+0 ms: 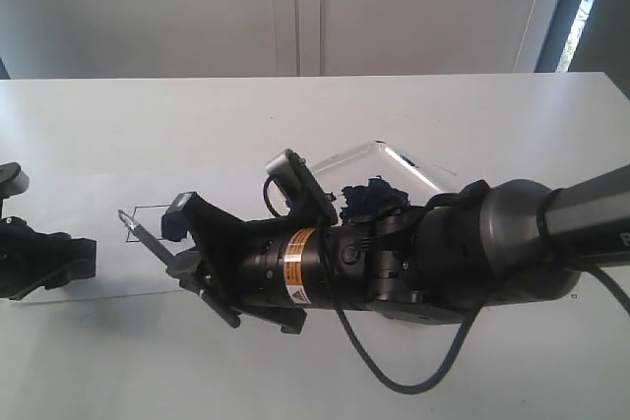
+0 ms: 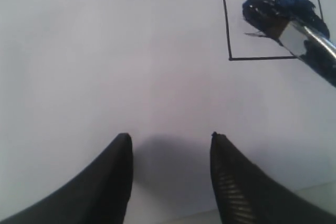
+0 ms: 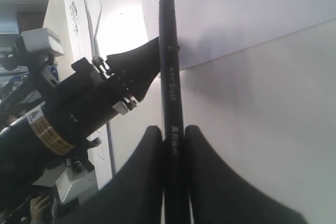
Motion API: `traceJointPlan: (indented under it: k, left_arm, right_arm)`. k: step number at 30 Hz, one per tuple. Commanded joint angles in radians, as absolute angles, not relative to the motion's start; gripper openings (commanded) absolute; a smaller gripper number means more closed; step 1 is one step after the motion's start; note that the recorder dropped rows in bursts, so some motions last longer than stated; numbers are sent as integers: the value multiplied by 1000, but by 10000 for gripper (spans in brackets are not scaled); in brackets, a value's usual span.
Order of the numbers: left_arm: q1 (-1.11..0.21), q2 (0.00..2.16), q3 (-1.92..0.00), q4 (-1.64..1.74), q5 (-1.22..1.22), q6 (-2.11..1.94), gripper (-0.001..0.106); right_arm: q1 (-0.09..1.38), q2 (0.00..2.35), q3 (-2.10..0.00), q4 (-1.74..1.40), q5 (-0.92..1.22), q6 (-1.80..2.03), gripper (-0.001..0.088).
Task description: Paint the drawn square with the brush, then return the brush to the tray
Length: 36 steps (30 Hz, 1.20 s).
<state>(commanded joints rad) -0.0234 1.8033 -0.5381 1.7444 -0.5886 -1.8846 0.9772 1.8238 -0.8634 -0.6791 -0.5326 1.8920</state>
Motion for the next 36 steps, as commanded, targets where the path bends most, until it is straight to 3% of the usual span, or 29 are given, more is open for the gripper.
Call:
traceJointPlan:
  k: [11, 18, 32, 36]
  left_arm:
    - [-23, 1803, -538, 1744, -765, -1887, 525]
    - [-23, 1803, -536, 1744, -568, -2101, 525]
    - [-22, 1803, -536, 1744, -453, -2110, 525]
    - [-22, 1803, -536, 1744, -443, -2112, 525]
  right_arm:
    - [977, 1824, -863, -679, -591, 1892, 0]
    - [977, 1824, -863, -679, -588, 1890, 0]
    - [936, 1772, -863, -677, -326, 1777, 0]
    - [937, 1741, -865, -718, -167, 1753, 0]
